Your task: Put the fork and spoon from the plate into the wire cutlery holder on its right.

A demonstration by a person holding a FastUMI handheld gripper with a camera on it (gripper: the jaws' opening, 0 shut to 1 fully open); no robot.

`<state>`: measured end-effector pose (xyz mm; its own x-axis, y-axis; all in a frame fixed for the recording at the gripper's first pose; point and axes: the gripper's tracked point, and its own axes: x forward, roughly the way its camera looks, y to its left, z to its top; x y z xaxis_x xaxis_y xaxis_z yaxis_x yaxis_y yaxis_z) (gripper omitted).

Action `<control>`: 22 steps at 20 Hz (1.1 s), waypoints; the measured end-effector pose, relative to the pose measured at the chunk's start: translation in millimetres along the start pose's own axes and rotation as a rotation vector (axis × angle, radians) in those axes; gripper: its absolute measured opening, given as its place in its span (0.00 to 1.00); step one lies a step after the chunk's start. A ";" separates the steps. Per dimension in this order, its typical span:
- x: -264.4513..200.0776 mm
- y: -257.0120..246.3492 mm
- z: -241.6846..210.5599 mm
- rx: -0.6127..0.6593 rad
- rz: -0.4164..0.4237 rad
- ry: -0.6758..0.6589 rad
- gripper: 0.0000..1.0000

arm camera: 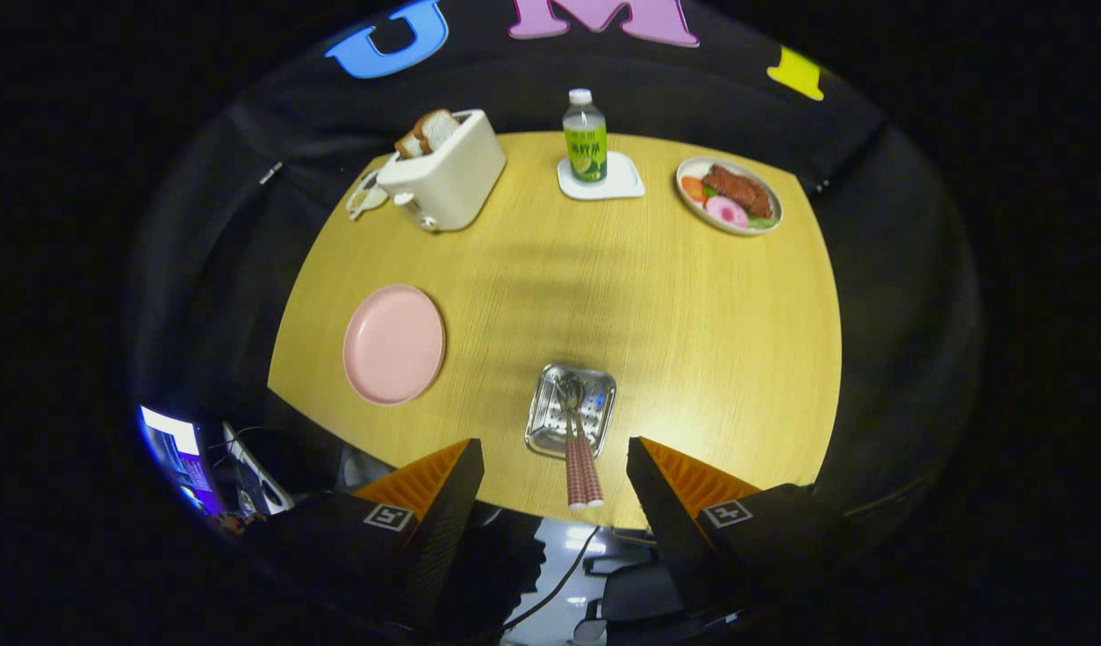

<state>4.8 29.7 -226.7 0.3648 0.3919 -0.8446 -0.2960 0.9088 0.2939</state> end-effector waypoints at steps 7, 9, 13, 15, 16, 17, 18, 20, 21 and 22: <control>-71.0 15.3 62.5 -0.051 -0.146 -0.583 1.00; -87.6 28.9 69.5 -0.076 -0.157 -0.681 1.00; -99.3 46.5 78.9 -0.107 -0.166 -0.765 0.99; -97.8 55.0 83.8 -0.106 -0.135 -0.772 0.99; -97.1 54.8 86.6 -0.113 -0.132 -0.769 0.99; -98.4 54.2 88.5 -0.119 -0.130 -0.773 0.99; -100.1 54.4 89.4 -0.124 -0.127 -0.773 0.99; -101.8 55.1 91.7 -0.130 -0.116 -0.782 0.99; -103.5 54.6 92.2 -0.131 -0.113 -0.786 0.99; -104.8 54.6 93.2 -0.132 -0.109 -0.792 0.99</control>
<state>32.6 51.6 -80.5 0.8999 0.3319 -0.2829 -0.3066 0.9428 0.1310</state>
